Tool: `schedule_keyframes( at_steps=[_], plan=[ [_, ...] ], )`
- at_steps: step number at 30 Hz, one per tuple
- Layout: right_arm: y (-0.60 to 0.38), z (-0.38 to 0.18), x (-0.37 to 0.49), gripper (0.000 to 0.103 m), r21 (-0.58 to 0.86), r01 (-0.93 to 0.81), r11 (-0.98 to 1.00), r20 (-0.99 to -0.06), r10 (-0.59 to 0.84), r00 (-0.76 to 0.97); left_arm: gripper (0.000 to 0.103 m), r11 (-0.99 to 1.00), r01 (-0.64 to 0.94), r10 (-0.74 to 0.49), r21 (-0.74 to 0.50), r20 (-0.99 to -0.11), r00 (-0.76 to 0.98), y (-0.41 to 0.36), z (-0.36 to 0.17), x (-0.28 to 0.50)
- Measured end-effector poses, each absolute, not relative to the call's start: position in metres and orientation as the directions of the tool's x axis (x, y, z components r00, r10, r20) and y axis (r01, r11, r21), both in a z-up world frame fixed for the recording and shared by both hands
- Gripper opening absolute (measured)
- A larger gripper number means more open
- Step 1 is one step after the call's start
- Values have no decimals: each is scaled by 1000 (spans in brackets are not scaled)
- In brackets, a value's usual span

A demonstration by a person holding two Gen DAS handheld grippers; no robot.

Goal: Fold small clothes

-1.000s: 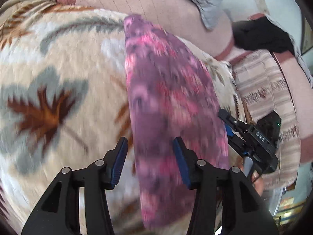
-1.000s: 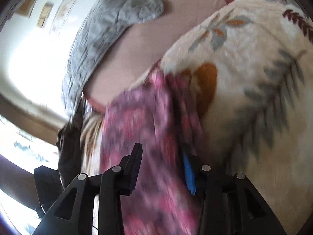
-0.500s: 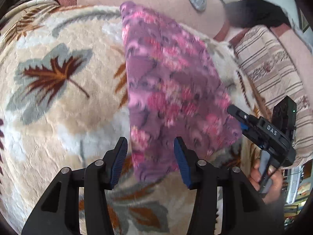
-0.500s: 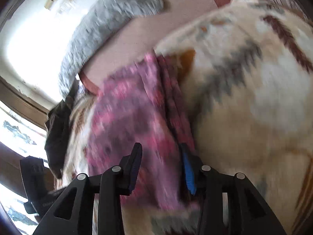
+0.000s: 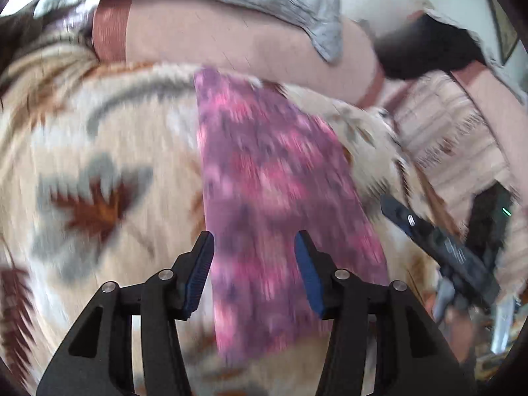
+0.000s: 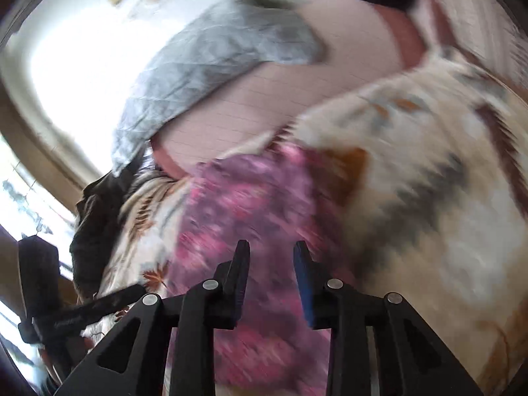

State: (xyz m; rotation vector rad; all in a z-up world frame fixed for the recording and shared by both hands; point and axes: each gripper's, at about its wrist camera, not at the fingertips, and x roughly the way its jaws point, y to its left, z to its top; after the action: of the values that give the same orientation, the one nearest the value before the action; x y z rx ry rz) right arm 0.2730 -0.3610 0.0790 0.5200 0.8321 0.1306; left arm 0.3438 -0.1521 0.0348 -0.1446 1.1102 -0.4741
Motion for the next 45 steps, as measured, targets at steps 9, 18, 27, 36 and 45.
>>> schedule_keyframes(
  at_steps=[9,18,27,36,45],
  plan=[
    [-356,37,327,29,415,115,902,-761,275,587,52,919,248,-375,-307,-875,307,-144,-17,388],
    [-384,23,402,27,432,257,865,-793,229,565,52,947,247,-293,-205,-867,404,-161,1,436],
    [-398,26,393,17,399,320,859,-784,139,605,54,950,248,-276,-189,-877,393,-166,-15,445],
    [-362,20,384,18,304,189,934,-831,163,532,54,956,230,-257,-181,-893,368,-166,-12,445],
    [-380,47,357,43,366,190,911,-781,189,595,56,922,211,-377,-324,-875,305,-130,-17,417]
  ],
)
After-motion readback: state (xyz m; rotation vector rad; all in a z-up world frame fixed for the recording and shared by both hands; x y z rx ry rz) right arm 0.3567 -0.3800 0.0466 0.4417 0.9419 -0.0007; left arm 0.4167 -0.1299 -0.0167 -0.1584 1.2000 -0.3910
